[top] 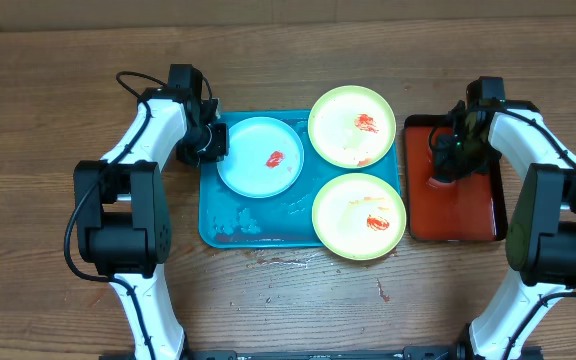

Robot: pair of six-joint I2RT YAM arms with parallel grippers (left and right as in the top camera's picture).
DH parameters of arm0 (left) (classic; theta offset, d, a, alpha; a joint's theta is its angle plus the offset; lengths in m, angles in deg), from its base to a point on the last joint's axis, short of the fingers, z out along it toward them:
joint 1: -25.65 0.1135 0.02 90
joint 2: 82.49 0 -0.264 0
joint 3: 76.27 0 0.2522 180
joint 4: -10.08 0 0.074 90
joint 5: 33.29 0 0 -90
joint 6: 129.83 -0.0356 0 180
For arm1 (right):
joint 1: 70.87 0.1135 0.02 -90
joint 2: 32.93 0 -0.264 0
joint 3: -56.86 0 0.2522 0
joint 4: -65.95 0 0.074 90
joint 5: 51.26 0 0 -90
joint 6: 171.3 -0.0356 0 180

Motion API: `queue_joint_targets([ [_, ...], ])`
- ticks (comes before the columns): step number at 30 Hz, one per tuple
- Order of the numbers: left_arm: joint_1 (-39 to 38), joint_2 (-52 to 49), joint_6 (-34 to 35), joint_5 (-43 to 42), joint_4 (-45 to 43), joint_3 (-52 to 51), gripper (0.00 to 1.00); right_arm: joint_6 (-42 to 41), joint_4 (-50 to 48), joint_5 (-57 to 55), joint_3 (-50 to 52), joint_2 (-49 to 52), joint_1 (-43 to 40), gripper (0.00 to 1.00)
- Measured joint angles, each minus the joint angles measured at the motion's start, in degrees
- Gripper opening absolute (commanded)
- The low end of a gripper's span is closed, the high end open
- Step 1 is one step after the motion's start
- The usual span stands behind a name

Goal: Clean dirty plates on tray and stack at the side
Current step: 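Grasp white plate rim with left gripper, green sponge with right, then carry the sponge with the right gripper over the white plate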

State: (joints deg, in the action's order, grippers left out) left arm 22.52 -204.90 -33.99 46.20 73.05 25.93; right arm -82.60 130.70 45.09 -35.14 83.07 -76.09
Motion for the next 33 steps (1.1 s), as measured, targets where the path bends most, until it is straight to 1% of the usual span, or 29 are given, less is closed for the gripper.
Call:
queue_joint_targets([
  [4,0.0,0.0,0.0,0.0,-0.3,0.0,0.04,-0.2,0.6,0.0,0.0,0.0,0.0,0.04],
  [13,0.0,0.0,0.0,0.0,-0.8,0.0,0.04,-0.4,6.8,0.0,-3.6,-0.3,0.1,0.04],
  [21,0.0,0.0,0.0,0.0,-0.8,0.0,0.04,-0.9,11.3,2.0,-7.4,-7.0,0.8,0.04],
  [23,0.0,0.0,0.0,0.0,-0.5,0.0,0.04,-2.2,13.3,3.3,-10.3,-7.7,3.3,0.04],
  [25,0.0,0.0,0.0,0.0,0.3,0.1,0.04,-3.8,15.3,4.1,-13.6,-7.7,8.2,0.04],
  [28,0.0,0.0,0.0,0.0,0.7,0.1,0.04,-6.3,15.3,4.4,-17.8,-7.7,14.2,0.04],
  [30,0.0,0.0,0.0,0.0,1.0,0.1,0.04,-8.4,12.8,5.0,-21.1,-7.7,19.3,0.04],
  [33,0.0,0.0,0.0,-0.4,1.2,0.1,0.04,-11.8,7.1,5.6,-22.8,-7.7,25.6,0.04],
])
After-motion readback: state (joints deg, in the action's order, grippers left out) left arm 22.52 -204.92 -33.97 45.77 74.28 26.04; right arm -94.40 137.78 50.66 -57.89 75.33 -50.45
